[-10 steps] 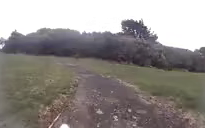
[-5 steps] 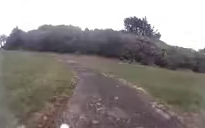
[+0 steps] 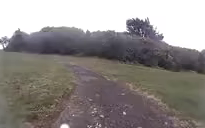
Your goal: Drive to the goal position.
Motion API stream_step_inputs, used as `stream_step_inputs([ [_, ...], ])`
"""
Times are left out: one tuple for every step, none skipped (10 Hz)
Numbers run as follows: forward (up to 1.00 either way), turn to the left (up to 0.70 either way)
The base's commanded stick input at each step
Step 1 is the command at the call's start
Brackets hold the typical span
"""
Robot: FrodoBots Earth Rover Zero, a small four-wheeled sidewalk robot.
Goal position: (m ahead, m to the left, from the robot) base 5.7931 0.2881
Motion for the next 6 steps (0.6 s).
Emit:
stream_step_inputs([
  [1.00,0.00],
  [1.00,0.00],
  [1.00,0.00],
  [1.00,0.00],
  [1.00,0.00],
  [1.00,0.00],
])
